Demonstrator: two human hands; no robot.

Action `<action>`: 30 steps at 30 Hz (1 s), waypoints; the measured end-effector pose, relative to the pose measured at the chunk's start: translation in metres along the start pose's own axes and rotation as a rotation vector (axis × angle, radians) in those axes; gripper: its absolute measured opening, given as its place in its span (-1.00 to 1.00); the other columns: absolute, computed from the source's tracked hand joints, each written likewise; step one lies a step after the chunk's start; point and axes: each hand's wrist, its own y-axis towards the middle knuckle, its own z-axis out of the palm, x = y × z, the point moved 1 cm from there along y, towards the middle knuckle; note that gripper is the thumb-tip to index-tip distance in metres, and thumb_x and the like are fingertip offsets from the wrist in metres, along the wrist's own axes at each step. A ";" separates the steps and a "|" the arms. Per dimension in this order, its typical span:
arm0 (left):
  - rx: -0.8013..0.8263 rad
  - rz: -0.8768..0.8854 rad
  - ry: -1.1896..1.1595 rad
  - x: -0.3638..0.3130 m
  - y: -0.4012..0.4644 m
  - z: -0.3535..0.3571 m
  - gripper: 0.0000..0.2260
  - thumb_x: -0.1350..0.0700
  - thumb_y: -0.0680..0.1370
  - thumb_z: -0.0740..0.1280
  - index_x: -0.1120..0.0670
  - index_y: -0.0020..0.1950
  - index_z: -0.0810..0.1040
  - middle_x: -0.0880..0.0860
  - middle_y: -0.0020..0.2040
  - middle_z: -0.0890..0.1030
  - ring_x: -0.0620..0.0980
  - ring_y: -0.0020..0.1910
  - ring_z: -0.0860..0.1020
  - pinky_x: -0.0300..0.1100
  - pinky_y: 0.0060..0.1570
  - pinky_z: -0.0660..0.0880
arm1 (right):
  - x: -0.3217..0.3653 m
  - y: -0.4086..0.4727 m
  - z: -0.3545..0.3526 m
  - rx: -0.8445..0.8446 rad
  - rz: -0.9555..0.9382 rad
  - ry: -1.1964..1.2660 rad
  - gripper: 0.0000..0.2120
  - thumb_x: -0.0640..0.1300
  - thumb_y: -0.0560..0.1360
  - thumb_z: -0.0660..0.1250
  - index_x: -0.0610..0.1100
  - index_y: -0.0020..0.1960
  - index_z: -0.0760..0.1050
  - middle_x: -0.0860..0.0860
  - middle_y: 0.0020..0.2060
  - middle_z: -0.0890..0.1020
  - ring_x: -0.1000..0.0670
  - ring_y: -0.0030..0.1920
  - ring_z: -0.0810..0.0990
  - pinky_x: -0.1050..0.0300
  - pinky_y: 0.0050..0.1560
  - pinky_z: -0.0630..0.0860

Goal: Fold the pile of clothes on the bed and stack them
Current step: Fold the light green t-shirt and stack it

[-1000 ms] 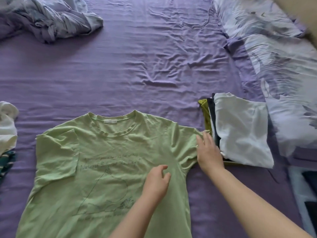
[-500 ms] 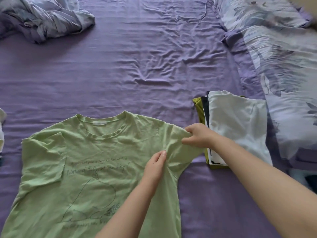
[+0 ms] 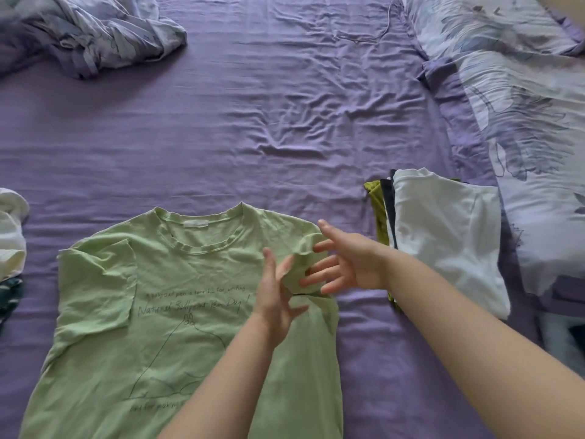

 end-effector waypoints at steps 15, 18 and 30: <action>-0.351 0.256 0.585 0.003 0.022 -0.047 -0.34 0.43 0.45 0.25 0.03 0.50 0.24 0.07 0.13 0.53 0.08 0.11 0.55 0.04 0.21 0.48 | -0.124 0.032 0.026 -0.349 -0.412 -1.038 -0.56 -0.31 0.53 0.20 -0.04 0.37 0.44 -0.03 0.28 0.37 -0.01 0.18 0.46 0.24 0.22 0.36; -0.439 0.226 0.702 0.013 0.014 -0.067 -0.35 0.32 0.47 0.32 0.06 0.52 0.19 0.03 0.07 0.54 0.05 0.11 0.54 -0.02 0.22 0.44 | -0.146 0.022 0.036 -0.392 -0.492 -1.093 -0.56 -0.27 0.53 0.22 0.08 0.33 0.47 0.03 0.24 0.38 0.01 0.21 0.44 0.16 0.18 0.44; -0.504 0.075 0.838 0.088 -0.125 -0.183 -0.54 0.22 0.51 0.31 0.09 0.41 0.37 0.00 -0.08 0.56 -0.01 -0.10 0.52 -0.23 -0.07 0.38 | -0.262 -0.029 0.140 -0.274 -0.309 -0.781 -0.64 -0.30 0.54 0.27 -0.19 0.33 0.44 -0.08 0.02 0.57 0.03 -0.10 0.51 0.32 0.02 0.38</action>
